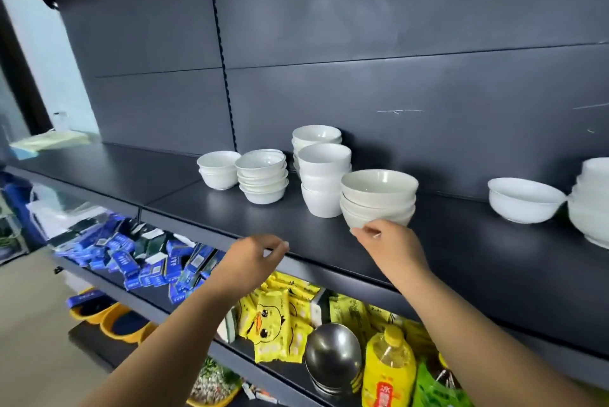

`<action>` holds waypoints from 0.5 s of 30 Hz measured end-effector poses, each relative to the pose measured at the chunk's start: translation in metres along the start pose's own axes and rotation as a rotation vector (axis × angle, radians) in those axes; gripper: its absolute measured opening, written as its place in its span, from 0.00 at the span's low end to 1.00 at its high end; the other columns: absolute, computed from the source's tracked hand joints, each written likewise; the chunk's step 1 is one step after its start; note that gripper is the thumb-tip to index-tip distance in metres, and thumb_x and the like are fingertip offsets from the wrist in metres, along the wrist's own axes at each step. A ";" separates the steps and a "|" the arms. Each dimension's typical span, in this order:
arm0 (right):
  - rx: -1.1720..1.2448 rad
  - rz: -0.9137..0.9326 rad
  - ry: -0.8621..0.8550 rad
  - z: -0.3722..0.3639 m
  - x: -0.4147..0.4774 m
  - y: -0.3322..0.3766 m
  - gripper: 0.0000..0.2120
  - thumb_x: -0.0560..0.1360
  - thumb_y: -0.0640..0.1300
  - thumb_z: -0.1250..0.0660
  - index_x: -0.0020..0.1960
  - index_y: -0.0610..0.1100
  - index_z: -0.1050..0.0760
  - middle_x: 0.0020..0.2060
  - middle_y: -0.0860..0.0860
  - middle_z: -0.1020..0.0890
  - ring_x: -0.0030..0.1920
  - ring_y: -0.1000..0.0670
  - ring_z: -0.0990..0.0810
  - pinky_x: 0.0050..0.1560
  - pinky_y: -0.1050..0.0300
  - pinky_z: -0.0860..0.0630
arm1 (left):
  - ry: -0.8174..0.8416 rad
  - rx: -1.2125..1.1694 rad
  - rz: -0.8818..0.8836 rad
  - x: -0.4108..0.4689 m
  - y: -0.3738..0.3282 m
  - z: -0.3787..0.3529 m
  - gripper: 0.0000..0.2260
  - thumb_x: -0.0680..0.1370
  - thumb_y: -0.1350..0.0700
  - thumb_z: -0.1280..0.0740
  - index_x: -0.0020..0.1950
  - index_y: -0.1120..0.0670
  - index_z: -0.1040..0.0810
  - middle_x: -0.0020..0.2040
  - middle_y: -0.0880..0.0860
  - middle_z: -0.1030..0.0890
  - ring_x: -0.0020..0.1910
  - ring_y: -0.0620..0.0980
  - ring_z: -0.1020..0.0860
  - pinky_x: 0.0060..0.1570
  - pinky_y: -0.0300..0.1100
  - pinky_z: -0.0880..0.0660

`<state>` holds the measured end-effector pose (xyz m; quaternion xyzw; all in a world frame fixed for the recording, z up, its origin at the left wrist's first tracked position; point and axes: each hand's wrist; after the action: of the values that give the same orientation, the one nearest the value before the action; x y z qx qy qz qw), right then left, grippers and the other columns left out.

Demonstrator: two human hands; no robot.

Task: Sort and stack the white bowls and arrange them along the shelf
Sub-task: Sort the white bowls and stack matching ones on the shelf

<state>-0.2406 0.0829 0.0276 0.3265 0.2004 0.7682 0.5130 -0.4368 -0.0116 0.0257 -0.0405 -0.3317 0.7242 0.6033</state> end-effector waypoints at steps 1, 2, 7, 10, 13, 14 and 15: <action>0.007 -0.048 -0.033 -0.004 0.000 -0.002 0.16 0.76 0.54 0.38 0.50 0.42 0.22 0.45 0.49 0.18 0.41 0.50 0.26 0.40 0.59 0.30 | 0.023 -0.012 -0.012 0.006 0.007 0.000 0.11 0.79 0.53 0.39 0.54 0.56 0.19 0.53 0.48 0.19 0.52 0.44 0.24 0.38 0.29 0.36; 0.013 -0.093 -0.057 -0.006 -0.001 -0.003 0.16 0.76 0.54 0.38 0.50 0.42 0.22 0.45 0.50 0.19 0.42 0.50 0.26 0.39 0.60 0.31 | 0.049 -0.029 -0.018 0.011 0.013 0.000 0.11 0.79 0.53 0.39 0.54 0.56 0.19 0.53 0.48 0.19 0.52 0.43 0.24 0.40 0.30 0.37; 0.050 -0.277 -0.180 -0.018 0.007 -0.001 0.17 0.75 0.56 0.37 0.42 0.42 0.24 0.32 0.54 0.26 0.37 0.51 0.28 0.29 0.62 0.37 | 0.091 -0.069 0.040 0.042 0.038 0.004 0.12 0.79 0.52 0.39 0.58 0.56 0.21 0.55 0.53 0.19 0.51 0.49 0.24 0.44 0.36 0.32; 0.142 -0.319 -0.268 -0.026 0.011 -0.001 0.18 0.74 0.55 0.36 0.41 0.40 0.21 0.31 0.54 0.25 0.34 0.55 0.28 0.29 0.63 0.37 | 0.062 -0.139 0.096 0.061 0.049 0.005 0.13 0.79 0.52 0.39 0.59 0.57 0.23 0.58 0.55 0.20 0.58 0.53 0.24 0.50 0.38 0.33; 0.248 -0.336 -0.327 -0.035 0.013 0.001 0.17 0.74 0.54 0.35 0.40 0.40 0.19 0.36 0.50 0.20 0.37 0.53 0.26 0.33 0.61 0.30 | 0.110 -0.070 0.056 0.074 0.060 -0.005 0.13 0.79 0.52 0.39 0.60 0.57 0.24 0.59 0.54 0.22 0.60 0.53 0.26 0.52 0.38 0.33; 0.258 -0.345 -0.347 -0.037 0.014 0.002 0.17 0.74 0.55 0.35 0.40 0.41 0.19 0.37 0.49 0.20 0.37 0.53 0.26 0.34 0.60 0.30 | 0.125 -0.031 0.017 0.076 0.068 -0.011 0.14 0.79 0.52 0.39 0.61 0.57 0.24 0.60 0.54 0.23 0.61 0.53 0.26 0.55 0.39 0.34; 0.260 -0.356 -0.370 -0.040 0.014 0.002 0.17 0.74 0.55 0.35 0.40 0.41 0.19 0.36 0.50 0.20 0.37 0.53 0.26 0.34 0.61 0.30 | 0.140 0.015 -0.026 0.076 0.077 -0.016 0.15 0.79 0.51 0.39 0.61 0.57 0.25 0.61 0.55 0.24 0.63 0.54 0.27 0.58 0.41 0.34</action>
<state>-0.2738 0.0959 0.0053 0.4839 0.2543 0.5611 0.6216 -0.5153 0.0593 -0.0019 -0.0822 -0.2838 0.7142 0.6345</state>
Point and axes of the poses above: each hand's wrist, its own x-axis towards the middle knuckle, its own z-axis out of the back of the hand, y = z × x
